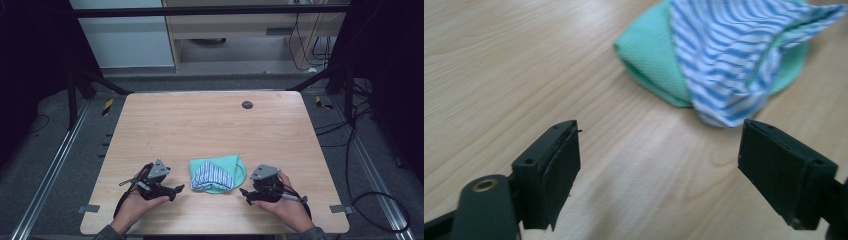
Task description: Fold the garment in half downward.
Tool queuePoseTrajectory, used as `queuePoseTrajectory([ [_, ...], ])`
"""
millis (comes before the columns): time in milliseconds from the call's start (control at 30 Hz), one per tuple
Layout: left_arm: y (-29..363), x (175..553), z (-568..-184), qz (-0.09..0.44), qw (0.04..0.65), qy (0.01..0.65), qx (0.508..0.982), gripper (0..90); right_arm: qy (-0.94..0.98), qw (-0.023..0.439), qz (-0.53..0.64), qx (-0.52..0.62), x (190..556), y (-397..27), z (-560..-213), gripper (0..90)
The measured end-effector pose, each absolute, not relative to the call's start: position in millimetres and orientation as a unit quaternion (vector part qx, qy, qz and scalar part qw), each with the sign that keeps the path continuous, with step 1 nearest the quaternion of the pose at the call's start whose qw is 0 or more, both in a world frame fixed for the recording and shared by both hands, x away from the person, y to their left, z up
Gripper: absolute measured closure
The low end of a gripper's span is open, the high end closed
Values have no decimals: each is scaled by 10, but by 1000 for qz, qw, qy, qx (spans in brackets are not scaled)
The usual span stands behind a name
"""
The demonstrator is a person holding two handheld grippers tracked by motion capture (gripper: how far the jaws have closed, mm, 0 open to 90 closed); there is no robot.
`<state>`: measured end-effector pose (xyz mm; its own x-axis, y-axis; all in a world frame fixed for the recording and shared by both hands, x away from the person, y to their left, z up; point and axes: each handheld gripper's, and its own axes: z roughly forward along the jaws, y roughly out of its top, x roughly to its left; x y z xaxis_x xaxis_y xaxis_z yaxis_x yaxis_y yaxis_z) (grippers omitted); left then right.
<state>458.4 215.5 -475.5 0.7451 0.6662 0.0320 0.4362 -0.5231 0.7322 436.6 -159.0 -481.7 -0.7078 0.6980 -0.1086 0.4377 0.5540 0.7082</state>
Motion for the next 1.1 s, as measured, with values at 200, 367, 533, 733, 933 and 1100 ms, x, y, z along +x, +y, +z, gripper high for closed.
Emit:
queuePoseTrajectory([
  [200, 2373, 4824, -4865, 160, 355, 375, 841, 109, 823, 213, 343, 400, 4532, -1812, -4884, 128],
  [367, 2481, 4937, -4920, 164, 352, 397, 832, 104, 791, 226, 340, 456, 4709, -1972, -4979, 105],
  [533, 2558, 5053, -4931, 174, 353, 414, 821, 104, 774, 231, 344, 480, 4836, -2080, -5027, 93],
  [733, 2598, 5152, -4984, 186, 349, 423, 815, 102, 757, 240, 340, 504, 4935, -2146, -5048, 84],
  [933, 2598, 5226, -5060, 192, 344, 433, 810, 98, 746, 236, 327, 530, 5024, -2181, -5116, 61],
  [1100, 2614, 5243, -5074, 198, 342, 434, 809, 69, 731, 243, 318, 552, 5072, -2197, -5122, 37],
])
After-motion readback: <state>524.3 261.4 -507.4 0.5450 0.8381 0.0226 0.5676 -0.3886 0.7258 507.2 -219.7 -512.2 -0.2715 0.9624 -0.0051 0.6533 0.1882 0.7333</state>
